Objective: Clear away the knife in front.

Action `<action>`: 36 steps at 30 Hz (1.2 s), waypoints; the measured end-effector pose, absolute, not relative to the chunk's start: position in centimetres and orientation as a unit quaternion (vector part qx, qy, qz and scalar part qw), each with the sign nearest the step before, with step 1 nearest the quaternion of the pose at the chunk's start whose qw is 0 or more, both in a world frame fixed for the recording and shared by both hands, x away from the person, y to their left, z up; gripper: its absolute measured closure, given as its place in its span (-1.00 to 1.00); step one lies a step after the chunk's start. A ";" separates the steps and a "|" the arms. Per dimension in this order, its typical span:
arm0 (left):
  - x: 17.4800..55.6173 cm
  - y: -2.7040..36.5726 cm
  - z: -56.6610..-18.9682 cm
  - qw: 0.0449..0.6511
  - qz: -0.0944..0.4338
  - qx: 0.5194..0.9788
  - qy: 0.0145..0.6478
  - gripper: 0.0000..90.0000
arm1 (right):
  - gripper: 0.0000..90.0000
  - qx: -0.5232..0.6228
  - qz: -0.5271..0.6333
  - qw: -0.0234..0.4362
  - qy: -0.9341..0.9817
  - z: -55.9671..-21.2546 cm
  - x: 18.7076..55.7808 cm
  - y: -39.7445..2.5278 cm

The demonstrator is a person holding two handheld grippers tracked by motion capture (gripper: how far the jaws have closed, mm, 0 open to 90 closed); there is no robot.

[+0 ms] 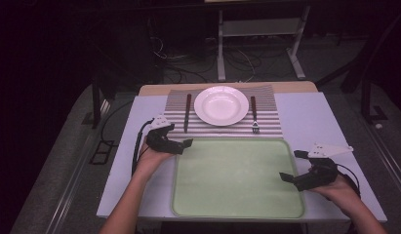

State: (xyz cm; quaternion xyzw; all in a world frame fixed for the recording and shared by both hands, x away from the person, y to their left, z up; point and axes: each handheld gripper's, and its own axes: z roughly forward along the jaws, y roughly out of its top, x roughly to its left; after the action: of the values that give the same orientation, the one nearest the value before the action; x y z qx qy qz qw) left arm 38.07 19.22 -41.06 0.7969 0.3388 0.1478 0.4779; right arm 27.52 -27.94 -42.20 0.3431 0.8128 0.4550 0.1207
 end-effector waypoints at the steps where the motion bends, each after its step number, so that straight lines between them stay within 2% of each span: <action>1: 38.2 19.2 -41.1 0.478 0.148 0.797 0.339 -1.00 | -1.00 0.343 0.455 0.121 0.813 -42.2 27.5 -27.9; 23: 40.5 18.9 -41.4 0.472 0.161 0.793 0.351 -0.86 | -1.00 0.345 0.455 0.120 0.812 -42.2 27.5 -28.0; 36: 41.6 18.5 -41.5 0.464 0.169 0.795 0.352 -0.68 | -1.00 0.346 0.456 0.119 0.811 -42.2 27.6 -28.0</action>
State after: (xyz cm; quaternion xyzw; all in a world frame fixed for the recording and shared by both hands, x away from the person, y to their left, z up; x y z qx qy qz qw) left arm 41.65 18.48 -41.54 0.7950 0.3521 0.1694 0.4640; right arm 27.58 -28.04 -42.25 0.3462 0.8113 0.4559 0.1186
